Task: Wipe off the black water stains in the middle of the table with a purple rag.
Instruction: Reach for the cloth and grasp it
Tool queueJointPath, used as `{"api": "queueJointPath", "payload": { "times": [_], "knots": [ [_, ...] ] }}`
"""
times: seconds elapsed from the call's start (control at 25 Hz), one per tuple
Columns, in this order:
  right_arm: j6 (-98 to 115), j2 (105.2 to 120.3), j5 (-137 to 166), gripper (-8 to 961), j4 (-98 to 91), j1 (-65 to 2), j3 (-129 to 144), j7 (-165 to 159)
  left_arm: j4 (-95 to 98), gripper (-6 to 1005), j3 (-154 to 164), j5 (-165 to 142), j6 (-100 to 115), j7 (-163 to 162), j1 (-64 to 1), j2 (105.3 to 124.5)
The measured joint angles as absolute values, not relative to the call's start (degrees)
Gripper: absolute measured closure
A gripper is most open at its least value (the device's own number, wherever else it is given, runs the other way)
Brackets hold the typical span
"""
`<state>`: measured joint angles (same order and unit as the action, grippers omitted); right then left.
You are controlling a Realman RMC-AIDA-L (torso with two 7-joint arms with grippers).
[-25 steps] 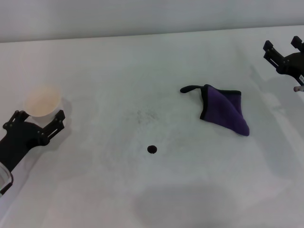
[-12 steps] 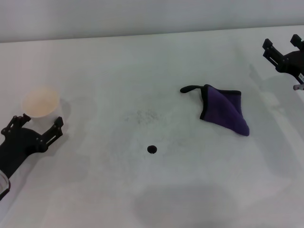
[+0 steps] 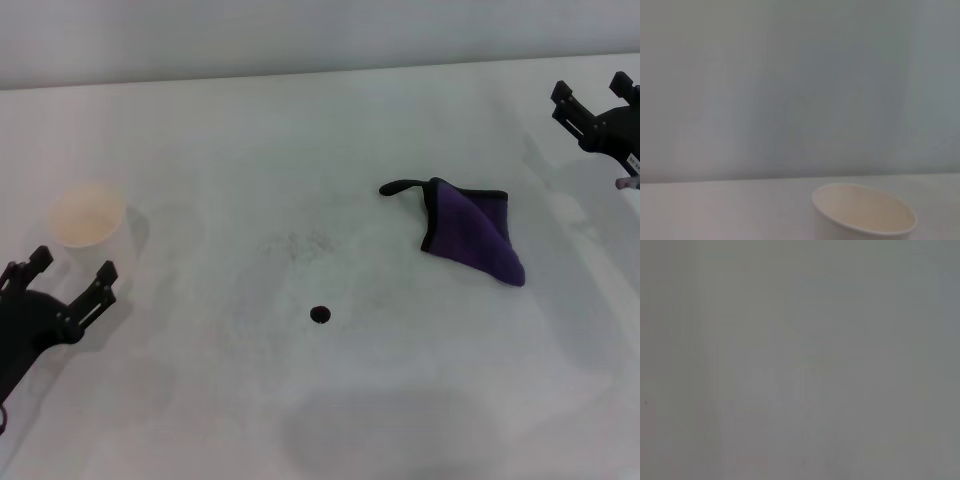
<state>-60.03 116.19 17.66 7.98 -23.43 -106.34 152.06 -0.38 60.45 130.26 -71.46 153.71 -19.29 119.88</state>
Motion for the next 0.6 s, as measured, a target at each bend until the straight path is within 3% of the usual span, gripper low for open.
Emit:
{"api": "queueJointPath", "payload": {
  "times": [0.6],
  "knots": [
    [-60.0,116.20,17.8,97,7.9,-23.8,-102.0,151.7,-0.9,109,60.1,145.3,-84.6,153.2,-12.9,119.88]
  ]
}}
